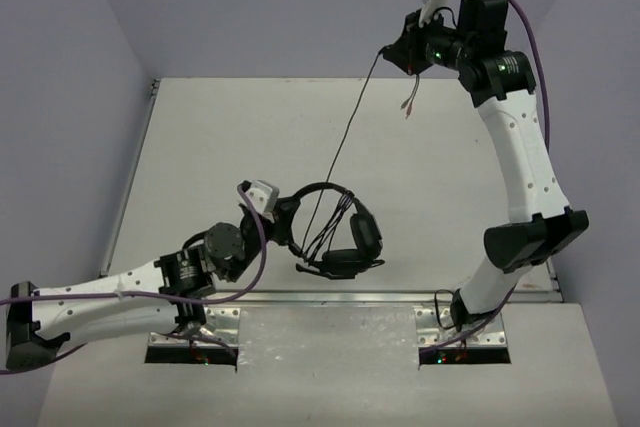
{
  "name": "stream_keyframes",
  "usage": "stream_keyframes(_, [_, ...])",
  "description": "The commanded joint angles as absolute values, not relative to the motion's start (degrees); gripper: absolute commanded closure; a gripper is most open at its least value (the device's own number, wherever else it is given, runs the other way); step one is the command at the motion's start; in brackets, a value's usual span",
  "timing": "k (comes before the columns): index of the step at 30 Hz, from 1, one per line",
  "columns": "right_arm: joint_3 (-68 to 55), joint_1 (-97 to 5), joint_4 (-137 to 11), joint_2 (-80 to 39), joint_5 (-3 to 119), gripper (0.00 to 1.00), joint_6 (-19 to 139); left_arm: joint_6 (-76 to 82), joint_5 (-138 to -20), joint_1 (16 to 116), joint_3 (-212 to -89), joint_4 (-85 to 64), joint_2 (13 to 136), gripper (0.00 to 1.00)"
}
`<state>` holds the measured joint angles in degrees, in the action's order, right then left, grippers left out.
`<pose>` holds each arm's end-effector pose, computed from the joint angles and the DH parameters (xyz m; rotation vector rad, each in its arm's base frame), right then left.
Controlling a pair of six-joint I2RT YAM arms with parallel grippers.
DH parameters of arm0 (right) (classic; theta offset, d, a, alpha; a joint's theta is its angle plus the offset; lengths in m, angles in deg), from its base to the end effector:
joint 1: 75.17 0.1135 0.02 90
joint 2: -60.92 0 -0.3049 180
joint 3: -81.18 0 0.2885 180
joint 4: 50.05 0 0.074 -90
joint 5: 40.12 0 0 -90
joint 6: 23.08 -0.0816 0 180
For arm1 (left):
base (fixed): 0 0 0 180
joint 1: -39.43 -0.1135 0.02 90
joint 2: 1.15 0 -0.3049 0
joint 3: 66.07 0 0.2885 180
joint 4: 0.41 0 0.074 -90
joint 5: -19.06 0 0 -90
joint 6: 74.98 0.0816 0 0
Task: Wrap the headphones
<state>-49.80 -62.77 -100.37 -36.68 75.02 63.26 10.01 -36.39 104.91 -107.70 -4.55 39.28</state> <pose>0.4249 0.1289 0.5314 -0.4470 1.8270 0.6018 0.1323 -0.1786 0.3100 0.3888 1.5856 -0.4607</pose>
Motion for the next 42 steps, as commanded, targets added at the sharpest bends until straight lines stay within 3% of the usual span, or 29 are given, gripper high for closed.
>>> stream_keyframes(1, [-45.1, -64.8, -91.7, -35.2, 75.2, 0.99, 62.0, 6.8, -31.1, 107.0, -114.2, -9.2, 35.8, 1.00])
stream_keyframes(11, [-36.1, -77.2, -83.1, -30.3, 80.2, 0.99, 53.7, -1.7, -20.5, 107.5, -130.4, -34.5, 49.1, 1.00])
stream_keyframes(21, [-31.6, -78.3, -80.4, -29.7, 81.3, 0.99, 52.7, -9.0, -19.3, 107.4, -139.7, -49.1, 50.1, 1.00])
stream_keyframes(32, [-26.2, -73.8, -77.3, -31.7, 84.2, 0.99, 52.6, -2.2, -34.3, 107.4, -143.5, -39.7, 45.7, 1.00])
stream_keyframes(39, [-21.3, -71.8, -73.1, -33.6, 82.2, 0.99, 51.2, -1.5, -38.2, 107.4, -149.7, -41.2, 47.3, 1.00])
stream_keyframes(42, [-15.8, -71.8, -69.8, -33.6, 84.7, 0.99, 50.1, -3.4, -32.6, 107.4, -153.4, -42.3, 47.3, 1.00])
